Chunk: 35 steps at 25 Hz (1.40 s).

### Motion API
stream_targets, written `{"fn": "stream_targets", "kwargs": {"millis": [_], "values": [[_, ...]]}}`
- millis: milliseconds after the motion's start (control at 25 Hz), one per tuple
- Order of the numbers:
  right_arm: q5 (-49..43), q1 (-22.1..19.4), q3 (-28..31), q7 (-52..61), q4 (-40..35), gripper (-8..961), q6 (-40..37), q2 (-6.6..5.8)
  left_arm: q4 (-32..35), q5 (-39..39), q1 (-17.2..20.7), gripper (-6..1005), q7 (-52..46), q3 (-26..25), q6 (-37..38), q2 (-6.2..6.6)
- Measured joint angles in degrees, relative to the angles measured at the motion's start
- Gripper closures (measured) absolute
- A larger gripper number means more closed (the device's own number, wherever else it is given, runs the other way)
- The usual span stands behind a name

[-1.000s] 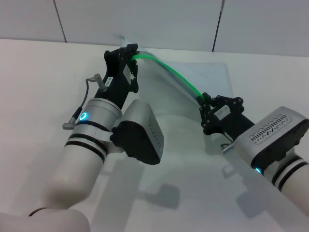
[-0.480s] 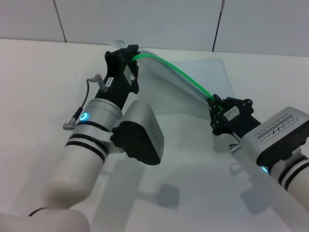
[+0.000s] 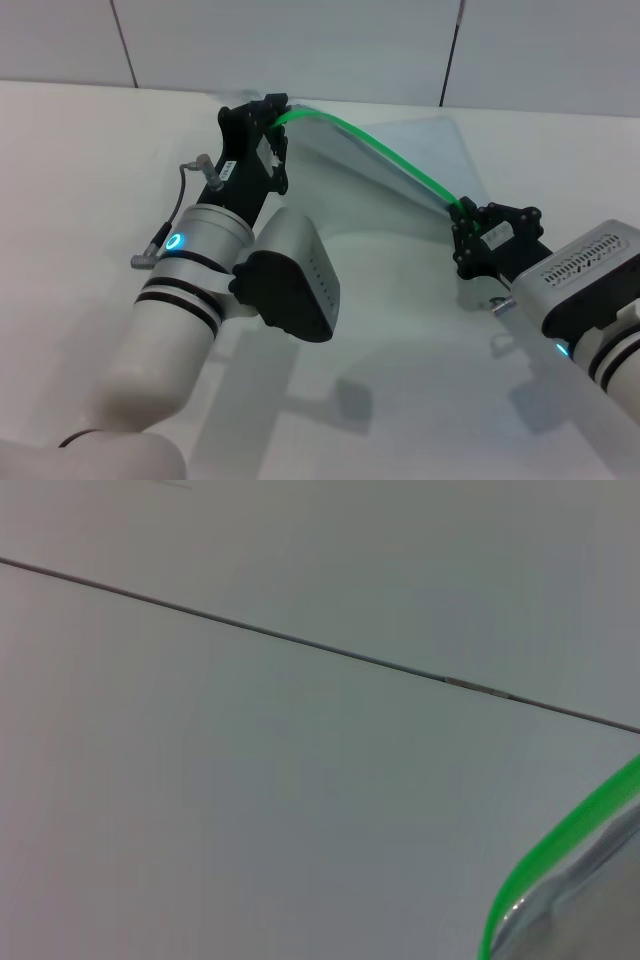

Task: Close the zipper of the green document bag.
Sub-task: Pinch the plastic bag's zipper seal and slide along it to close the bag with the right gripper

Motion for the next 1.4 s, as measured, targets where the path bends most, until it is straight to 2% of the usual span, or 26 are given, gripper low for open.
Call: {"fn": "stream_targets", "kwargs": {"millis": [1400], "values": [[4.83,-0.18,0.08,0.00,3.64,829,-1.88,0.08,-0.05,0.26,-0.05,915,-0.16,0.08,-0.49,0.00]]}}
